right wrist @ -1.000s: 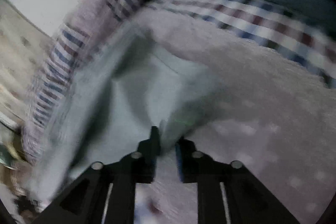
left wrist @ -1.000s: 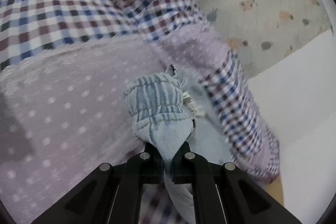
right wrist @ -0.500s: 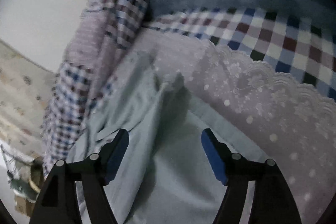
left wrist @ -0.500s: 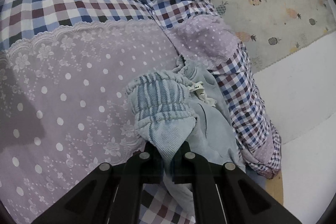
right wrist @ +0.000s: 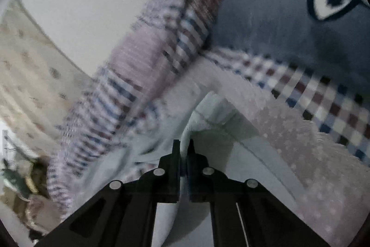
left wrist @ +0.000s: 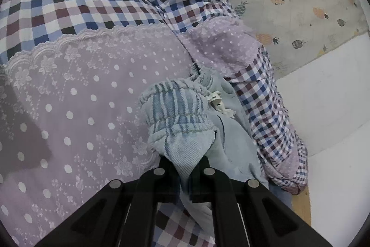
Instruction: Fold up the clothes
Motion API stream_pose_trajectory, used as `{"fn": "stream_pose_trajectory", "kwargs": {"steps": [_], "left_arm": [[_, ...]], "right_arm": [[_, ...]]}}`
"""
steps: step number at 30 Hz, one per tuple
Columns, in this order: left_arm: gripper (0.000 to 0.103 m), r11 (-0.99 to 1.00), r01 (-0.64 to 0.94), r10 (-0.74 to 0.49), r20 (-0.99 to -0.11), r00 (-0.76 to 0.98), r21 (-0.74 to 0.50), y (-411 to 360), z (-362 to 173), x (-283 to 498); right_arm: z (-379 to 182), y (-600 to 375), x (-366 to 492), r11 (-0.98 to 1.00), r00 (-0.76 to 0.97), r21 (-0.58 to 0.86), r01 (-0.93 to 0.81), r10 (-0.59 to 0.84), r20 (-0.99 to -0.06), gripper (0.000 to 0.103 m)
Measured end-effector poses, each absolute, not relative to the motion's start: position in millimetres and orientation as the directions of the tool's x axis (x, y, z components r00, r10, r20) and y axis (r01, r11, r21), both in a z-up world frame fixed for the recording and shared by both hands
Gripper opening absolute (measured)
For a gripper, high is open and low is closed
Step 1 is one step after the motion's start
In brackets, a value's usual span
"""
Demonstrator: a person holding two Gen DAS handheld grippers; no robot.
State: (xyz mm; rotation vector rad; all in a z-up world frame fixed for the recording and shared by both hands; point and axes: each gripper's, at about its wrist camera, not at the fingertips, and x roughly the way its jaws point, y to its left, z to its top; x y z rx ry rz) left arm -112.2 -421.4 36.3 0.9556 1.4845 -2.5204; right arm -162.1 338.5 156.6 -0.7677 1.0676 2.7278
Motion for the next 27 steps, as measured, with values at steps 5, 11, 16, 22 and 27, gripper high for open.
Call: {"fn": "stream_pose_trajectory", "kwargs": {"steps": [5,11,16,22,27], "left_arm": [[0.003,-0.507,0.354,0.251,-0.527,-0.812,-0.786,-428,40,-99],[0.002,-0.496,0.359,0.251,-0.526,-0.813,-0.791,-437,57,-73],[0.002,-0.518,0.350,0.235,-0.523,-0.819,-0.780,-445,84,-37],[0.002,-0.515,0.369,0.210,-0.531,-0.821,-0.774,-470,108,28],[0.002,-0.516,0.375,0.200,-0.535,-0.821,-0.770,-470,121,89]], "right_arm": [[172,338,-41,-0.728,-0.882,0.632,-0.265,-0.082,-0.464,0.002],[117,349,37,-0.658,-0.813,0.646,-0.387,-0.086,-0.576,0.002],[82,330,101,-0.576,-0.782,0.684,-0.447,-0.120,-0.612,0.002],[42,312,169,-0.482,-0.735,0.703,-0.522,-0.163,-0.658,0.002],[40,324,201,-0.472,-0.741,0.703,-0.532,-0.141,-0.656,0.002]]}}
